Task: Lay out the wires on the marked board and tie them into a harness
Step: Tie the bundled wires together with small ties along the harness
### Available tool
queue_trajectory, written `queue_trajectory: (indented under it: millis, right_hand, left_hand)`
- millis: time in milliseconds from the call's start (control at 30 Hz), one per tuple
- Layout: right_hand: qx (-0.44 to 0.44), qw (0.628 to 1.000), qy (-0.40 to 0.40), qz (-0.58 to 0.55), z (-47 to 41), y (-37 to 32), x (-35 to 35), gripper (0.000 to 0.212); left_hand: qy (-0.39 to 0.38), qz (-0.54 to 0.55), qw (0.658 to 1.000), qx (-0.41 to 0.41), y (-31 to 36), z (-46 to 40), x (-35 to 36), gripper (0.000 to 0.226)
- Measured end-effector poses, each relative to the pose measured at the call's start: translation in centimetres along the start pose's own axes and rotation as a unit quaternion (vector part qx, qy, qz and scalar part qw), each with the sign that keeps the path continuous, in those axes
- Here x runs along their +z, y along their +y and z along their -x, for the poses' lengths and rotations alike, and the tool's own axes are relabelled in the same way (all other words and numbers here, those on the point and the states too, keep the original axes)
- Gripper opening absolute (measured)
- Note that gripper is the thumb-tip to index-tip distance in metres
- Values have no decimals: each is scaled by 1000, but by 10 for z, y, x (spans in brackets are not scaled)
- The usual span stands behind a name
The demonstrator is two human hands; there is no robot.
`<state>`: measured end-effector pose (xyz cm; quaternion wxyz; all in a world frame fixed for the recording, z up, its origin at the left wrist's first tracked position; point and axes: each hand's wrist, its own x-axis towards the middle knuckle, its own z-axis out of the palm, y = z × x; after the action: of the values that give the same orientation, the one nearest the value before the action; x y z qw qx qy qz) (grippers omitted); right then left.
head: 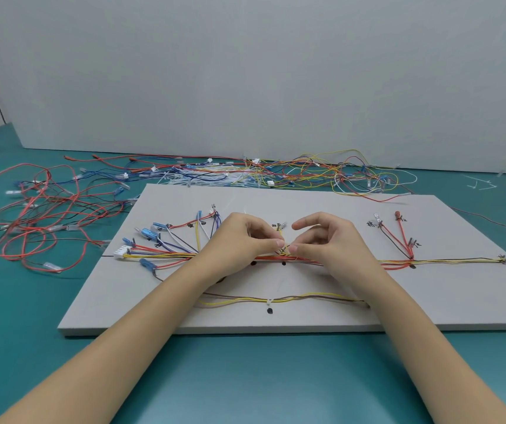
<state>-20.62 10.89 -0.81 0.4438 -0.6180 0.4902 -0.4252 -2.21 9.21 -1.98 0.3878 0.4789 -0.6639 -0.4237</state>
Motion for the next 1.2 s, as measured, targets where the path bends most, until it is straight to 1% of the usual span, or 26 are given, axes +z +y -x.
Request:
queue_trajectory:
  millis: [100, 267, 367, 467, 633, 733, 800, 900, 1000, 1067, 1200]
  right_hand:
    - [-13, 1000, 9, 6, 1, 0, 0, 30]
    - [-36, 999, 28, 6, 1, -1, 8, 28]
    - [-44, 998, 32, 15, 2, -2, 11, 24]
    - [-32, 999, 23, 28, 2, -1, 9, 19]
    - [-45, 997, 3, 58, 3, 1, 8, 6]
    - [-63, 995, 7, 79, 2, 2, 9, 3]
    - [-67, 994, 11, 85, 1, 2, 9, 6]
    - [-84, 988, 14, 131, 1, 3, 12, 8]
    - [-103, 979, 26, 171, 1, 3, 16, 11]
    - [-115, 973, 36, 196, 1, 3, 16, 12]
    - [-123, 962, 47, 240, 0, 4, 13, 10]
  left_hand:
    - [-7, 3, 1000, -6, 2, 0, 0, 11]
    - [-41, 8, 999, -21, 6, 2, -4, 4]
    - [-35, 11, 999, -26, 7, 3, -4, 2]
    - [-25, 14, 999, -27, 7, 3, -3, 2]
    - [-10, 14, 999, -28, 7, 2, -4, 8]
    - [-21, 4, 999, -30, 9, 3, -7, 7]
    - [-23, 9, 999, -32, 9, 3, -7, 13]
    - [-7, -2, 999, -38, 9, 3, -4, 15]
    - [29, -27, 998, -46, 6, 1, 1, 16]
    - [43, -40, 998, -36, 5, 2, 5, 14]
    - [82, -127, 989, -3, 6, 4, 9, 14]
